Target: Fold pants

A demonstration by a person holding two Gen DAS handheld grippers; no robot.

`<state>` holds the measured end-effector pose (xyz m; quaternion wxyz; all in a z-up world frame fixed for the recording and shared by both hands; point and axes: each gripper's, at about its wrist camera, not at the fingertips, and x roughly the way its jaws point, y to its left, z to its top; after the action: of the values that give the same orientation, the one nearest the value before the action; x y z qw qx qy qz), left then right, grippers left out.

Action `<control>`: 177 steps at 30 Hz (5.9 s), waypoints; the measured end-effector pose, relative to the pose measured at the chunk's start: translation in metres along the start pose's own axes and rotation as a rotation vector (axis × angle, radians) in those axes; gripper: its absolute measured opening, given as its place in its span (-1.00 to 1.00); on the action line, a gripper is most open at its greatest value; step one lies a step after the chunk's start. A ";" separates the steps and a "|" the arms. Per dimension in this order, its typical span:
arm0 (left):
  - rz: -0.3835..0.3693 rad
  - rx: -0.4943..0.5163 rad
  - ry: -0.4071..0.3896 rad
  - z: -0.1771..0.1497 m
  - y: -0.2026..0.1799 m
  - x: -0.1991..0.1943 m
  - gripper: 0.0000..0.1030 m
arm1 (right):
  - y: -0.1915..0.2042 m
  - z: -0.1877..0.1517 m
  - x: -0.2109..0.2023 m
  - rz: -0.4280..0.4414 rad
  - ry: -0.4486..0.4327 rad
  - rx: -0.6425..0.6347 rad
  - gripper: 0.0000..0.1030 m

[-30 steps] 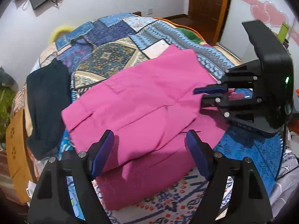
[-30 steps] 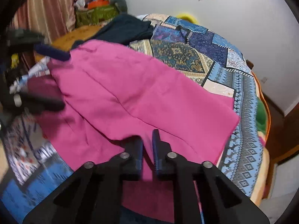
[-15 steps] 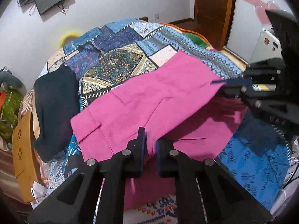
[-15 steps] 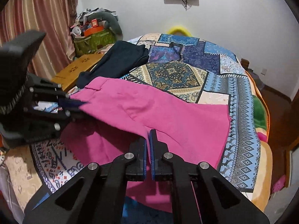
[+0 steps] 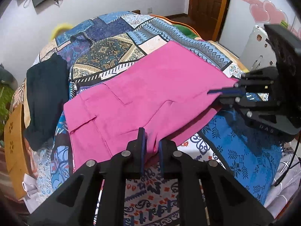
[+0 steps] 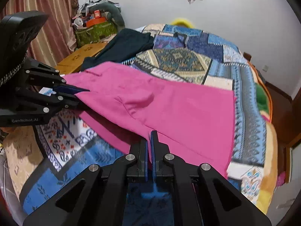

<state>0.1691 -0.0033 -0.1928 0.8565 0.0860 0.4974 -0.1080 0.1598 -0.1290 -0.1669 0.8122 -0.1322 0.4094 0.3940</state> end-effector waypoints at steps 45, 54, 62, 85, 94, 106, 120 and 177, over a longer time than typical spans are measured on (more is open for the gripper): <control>0.017 -0.202 0.013 -0.010 0.064 0.010 0.11 | -0.005 0.008 0.032 0.132 0.053 0.332 -0.22; -0.015 -0.291 0.003 -0.032 0.088 0.002 0.29 | -0.038 -0.024 0.016 0.019 0.090 0.382 -0.22; 0.006 -0.293 -0.013 -0.041 0.086 -0.010 0.29 | -0.061 -0.050 -0.009 -0.068 0.102 0.410 -0.24; 0.084 -0.385 -0.084 0.001 0.140 -0.034 0.28 | -0.076 -0.002 -0.048 -0.150 -0.018 0.339 -0.12; 0.054 -0.433 -0.047 0.032 0.168 0.006 0.27 | -0.105 0.037 -0.028 -0.188 -0.062 0.317 -0.06; -0.051 -0.520 0.082 0.035 0.189 0.072 -0.39 | -0.172 0.062 0.054 -0.174 0.062 0.389 -0.06; -0.069 -0.512 0.069 0.034 0.192 0.084 -0.94 | -0.181 0.068 0.110 -0.161 0.117 0.337 -0.85; 0.087 -0.225 0.146 0.043 0.138 0.084 0.50 | -0.041 0.070 0.122 0.138 0.303 0.140 0.59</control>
<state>0.2827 0.1105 -0.2390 0.8261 0.0186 0.5632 -0.0079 0.2727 -0.0532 -0.2213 0.7195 -0.1048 0.5616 0.3948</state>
